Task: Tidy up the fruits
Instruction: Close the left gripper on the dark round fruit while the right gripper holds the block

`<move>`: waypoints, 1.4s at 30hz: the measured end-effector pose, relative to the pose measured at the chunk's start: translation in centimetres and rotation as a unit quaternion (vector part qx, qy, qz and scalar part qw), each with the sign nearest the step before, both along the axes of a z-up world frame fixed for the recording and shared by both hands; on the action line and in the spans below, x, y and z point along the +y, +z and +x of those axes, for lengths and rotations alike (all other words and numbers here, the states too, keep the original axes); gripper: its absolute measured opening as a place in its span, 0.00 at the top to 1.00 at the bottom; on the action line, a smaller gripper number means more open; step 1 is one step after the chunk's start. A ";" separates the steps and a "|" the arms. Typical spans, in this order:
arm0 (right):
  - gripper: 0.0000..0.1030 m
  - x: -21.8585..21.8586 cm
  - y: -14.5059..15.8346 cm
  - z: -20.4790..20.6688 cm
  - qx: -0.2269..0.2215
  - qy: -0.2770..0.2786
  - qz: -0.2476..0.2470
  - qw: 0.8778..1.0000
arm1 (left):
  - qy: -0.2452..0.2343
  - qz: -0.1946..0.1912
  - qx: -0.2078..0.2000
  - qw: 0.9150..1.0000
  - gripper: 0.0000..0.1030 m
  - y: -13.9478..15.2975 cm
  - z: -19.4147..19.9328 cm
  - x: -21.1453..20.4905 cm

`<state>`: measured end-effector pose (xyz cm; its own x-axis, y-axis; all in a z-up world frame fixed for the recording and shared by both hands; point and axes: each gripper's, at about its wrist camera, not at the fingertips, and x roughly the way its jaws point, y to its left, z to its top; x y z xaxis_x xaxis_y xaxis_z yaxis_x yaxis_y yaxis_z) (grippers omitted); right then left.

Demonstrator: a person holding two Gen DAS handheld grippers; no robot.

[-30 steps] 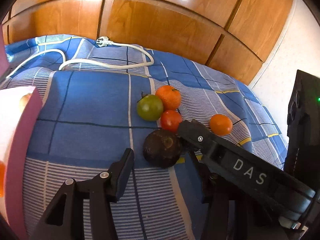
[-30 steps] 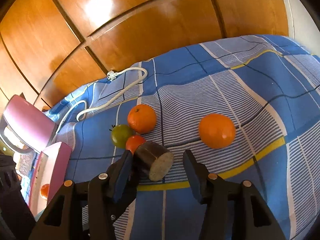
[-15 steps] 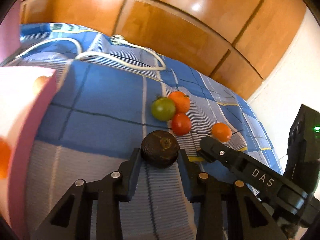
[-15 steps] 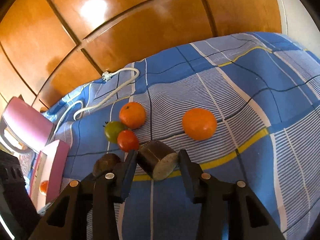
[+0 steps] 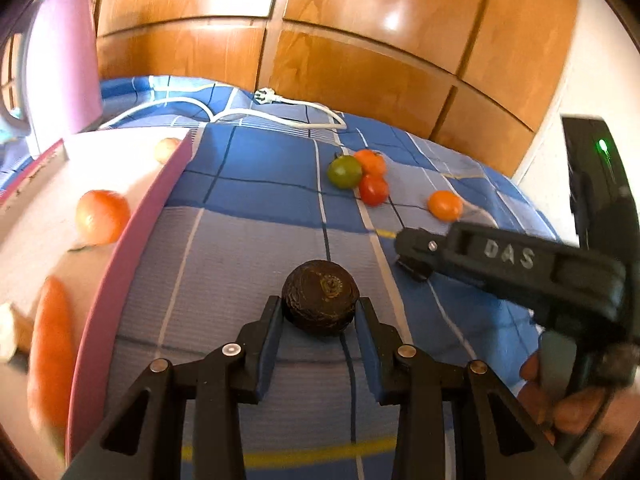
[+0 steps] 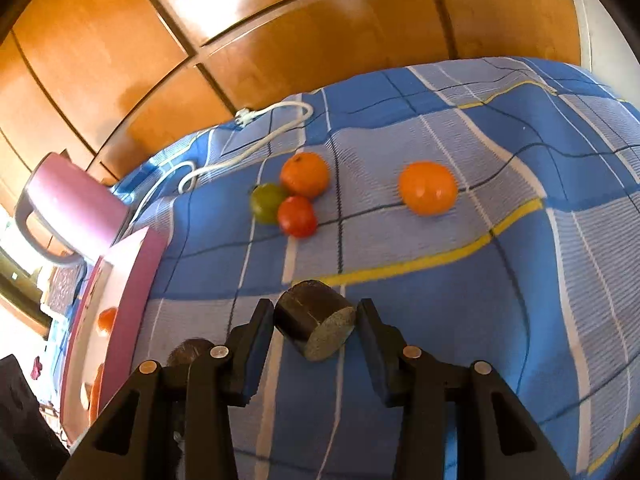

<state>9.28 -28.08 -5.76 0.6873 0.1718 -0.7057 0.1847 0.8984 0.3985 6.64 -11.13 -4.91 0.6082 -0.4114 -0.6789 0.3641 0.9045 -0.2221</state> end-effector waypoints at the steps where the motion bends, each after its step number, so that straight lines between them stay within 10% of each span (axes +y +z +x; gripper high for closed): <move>1: 0.58 0.2 0.0 -0.2 0.000 0.001 0.001 1.000 | 0.001 0.003 -0.004 1.000 0.64 -0.1 -0.4 0.1; 42: 0.58 4.6 -0.2 -3.4 0.003 0.034 -0.071 0.997 | 0.020 0.039 -0.033 0.999 0.65 0.3 -4.7 2.1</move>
<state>5.84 -23.49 -5.99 0.6727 0.1146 -0.7310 0.1245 0.9563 0.2645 1.97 -9.08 -4.62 0.6666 -0.3335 -0.6667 0.3396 0.9320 -0.1267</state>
